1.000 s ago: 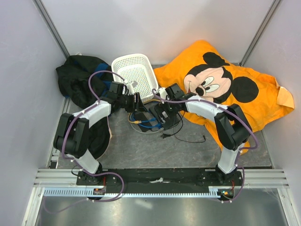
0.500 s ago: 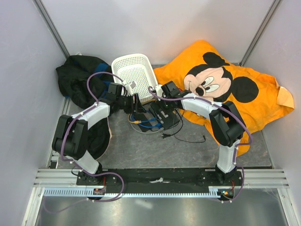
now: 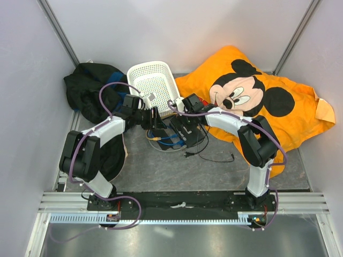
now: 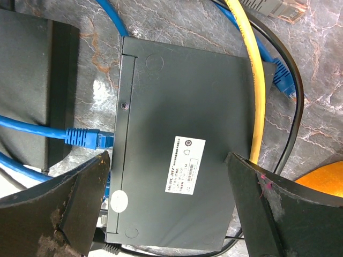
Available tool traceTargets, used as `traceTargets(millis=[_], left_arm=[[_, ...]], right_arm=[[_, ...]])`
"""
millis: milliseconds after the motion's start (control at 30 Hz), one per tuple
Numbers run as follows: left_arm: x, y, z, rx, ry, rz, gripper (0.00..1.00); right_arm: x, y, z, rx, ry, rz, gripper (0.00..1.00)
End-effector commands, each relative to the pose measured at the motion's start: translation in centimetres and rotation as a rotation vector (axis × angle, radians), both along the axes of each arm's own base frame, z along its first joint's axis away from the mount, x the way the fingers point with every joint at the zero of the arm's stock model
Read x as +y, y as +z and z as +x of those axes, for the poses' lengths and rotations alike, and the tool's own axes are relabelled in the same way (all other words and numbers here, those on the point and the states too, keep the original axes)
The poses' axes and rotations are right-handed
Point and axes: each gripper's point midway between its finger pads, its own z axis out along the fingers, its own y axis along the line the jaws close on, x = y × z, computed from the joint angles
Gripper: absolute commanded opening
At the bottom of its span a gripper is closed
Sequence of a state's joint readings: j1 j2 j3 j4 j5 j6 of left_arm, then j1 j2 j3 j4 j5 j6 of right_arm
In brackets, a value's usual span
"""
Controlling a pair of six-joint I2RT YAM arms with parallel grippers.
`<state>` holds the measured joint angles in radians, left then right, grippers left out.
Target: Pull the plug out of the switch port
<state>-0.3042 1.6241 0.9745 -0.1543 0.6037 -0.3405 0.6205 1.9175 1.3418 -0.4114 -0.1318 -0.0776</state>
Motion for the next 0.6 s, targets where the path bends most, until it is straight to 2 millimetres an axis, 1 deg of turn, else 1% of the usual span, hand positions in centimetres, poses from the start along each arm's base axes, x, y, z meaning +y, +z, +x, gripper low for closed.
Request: traceTargets(millis=[0, 67, 200, 267, 400, 433, 500, 567], left_arm=[[-0.1, 1.6, 0.6, -0.045, 0.013, -0.028, 0.56], [-0.1, 1.6, 0.5, -0.049, 0.012, -0.028, 0.56], [0.0, 1.5, 0.3, -0.046, 0.012, -0.025, 0.56], [0.0, 1.5, 0.3, -0.046, 0.012, -0.027, 0.56], [0.0, 1.7, 0.5, -0.047, 0.013, -0.03, 0.56], [-0.1, 1.7, 0.4, -0.047, 0.011, -0.029, 0.56], [-0.1, 1.7, 0.4, -0.044, 0.011, -0.028, 0.56], [-0.1, 1.7, 0.4, -0.041, 0.011, -0.029, 0.56]], right_arm=[[-2.3, -3.8, -4.0, 0.135, -0.006, -0.126, 0.98], [-2.7, -4.5, -4.9, 0.166, -0.003, -0.134, 0.98], [-3.0, -5.3, -5.5, 0.195, -0.001, -0.154, 0.98], [-3.2, -5.3, -5.2, 0.189, -0.007, -0.17, 0.98], [-5.2, -5.1, -3.1, 0.095, -0.104, -0.277, 0.98], [-5.5, -5.1, -3.1, 0.094, -0.111, -0.286, 0.98], [-5.8, -5.7, -3.7, 0.119, -0.108, -0.302, 0.98], [-6.2, -6.5, -5.4, 0.202, -0.107, -0.315, 0.98]])
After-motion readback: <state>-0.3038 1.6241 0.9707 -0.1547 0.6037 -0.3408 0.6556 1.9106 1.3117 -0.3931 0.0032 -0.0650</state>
